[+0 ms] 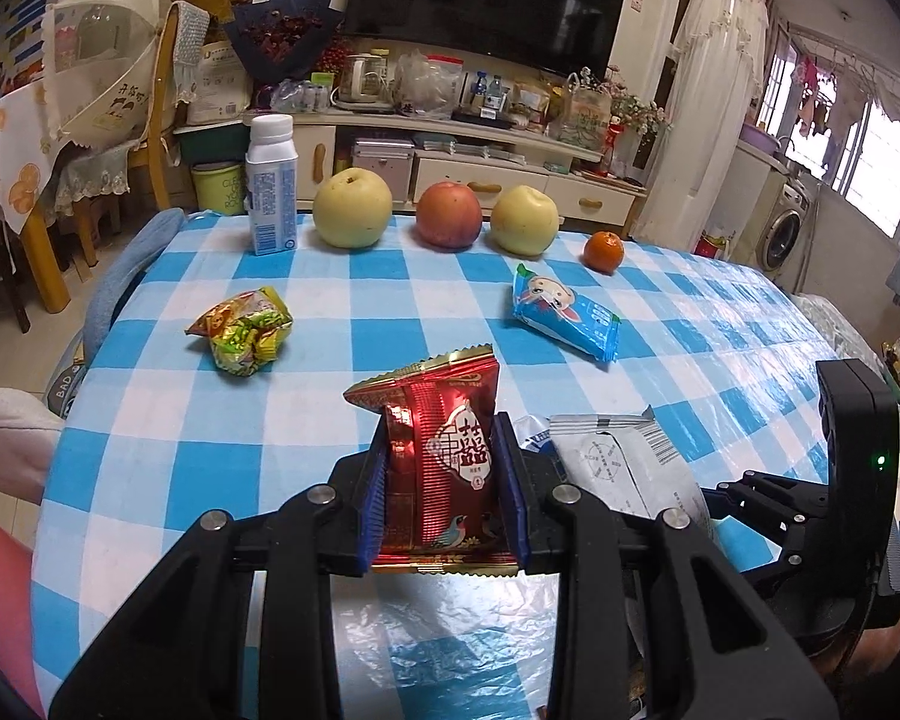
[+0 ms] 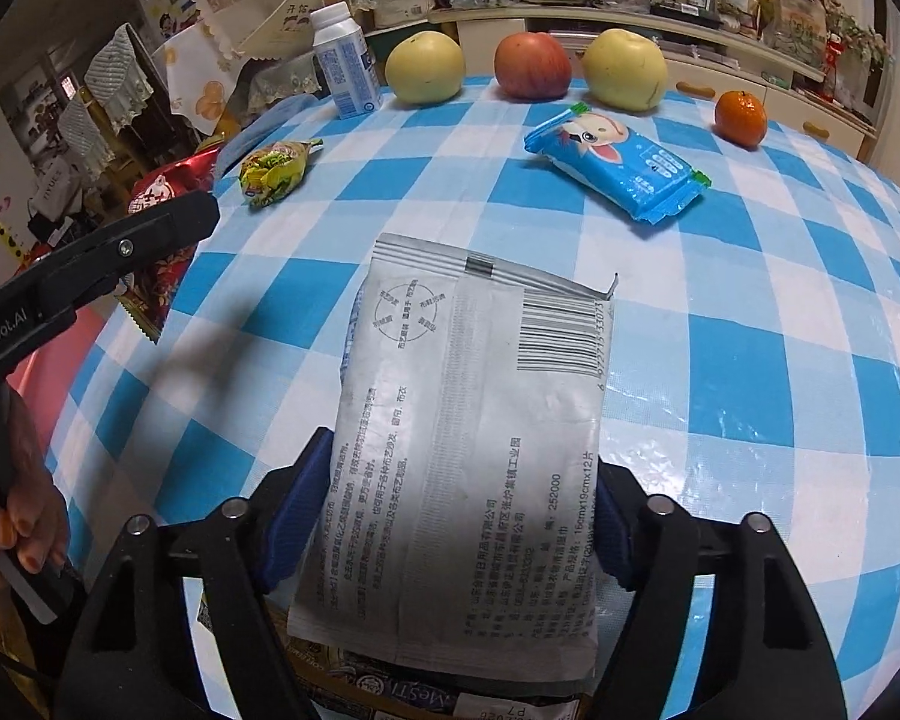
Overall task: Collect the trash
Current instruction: 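Carry both wrappers over the pink bucket and open both tools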
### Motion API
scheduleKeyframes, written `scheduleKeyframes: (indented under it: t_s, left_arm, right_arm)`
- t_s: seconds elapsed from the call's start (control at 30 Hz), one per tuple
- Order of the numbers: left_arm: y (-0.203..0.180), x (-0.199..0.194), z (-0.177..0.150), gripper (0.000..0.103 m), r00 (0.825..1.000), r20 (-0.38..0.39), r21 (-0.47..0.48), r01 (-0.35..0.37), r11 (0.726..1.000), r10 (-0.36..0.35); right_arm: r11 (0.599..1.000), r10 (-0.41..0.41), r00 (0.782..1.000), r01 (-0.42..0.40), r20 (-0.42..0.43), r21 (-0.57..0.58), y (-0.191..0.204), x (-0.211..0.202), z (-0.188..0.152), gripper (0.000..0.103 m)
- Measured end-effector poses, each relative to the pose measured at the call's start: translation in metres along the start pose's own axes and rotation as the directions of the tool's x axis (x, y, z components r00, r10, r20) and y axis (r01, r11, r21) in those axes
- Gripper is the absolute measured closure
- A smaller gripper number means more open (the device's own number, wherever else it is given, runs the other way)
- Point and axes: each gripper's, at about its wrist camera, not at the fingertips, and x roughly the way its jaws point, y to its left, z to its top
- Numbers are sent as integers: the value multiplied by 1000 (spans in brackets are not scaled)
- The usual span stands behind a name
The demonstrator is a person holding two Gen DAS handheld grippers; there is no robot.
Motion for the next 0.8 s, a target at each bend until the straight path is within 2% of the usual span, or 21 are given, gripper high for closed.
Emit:
scheduleKeyframes:
  t_s: [0.3, 0.57, 0.8]
  left_arm:
    - [15, -13, 2, 69, 1000, 26, -37, 0, 999, 1]
    - [29, -28, 4, 69, 998, 58, -75, -1, 997, 5]
    - [48, -46, 6, 69, 996, 91, -127, -8, 992, 20]
  right_arm:
    - [1000, 1, 998, 0, 56, -14, 3, -11, 3, 41]
    - [1000, -2, 992, 5, 125, -22, 9, -29, 9, 42]
    - [999, 40, 987, -35, 153, -35, 27, -38, 14, 42]
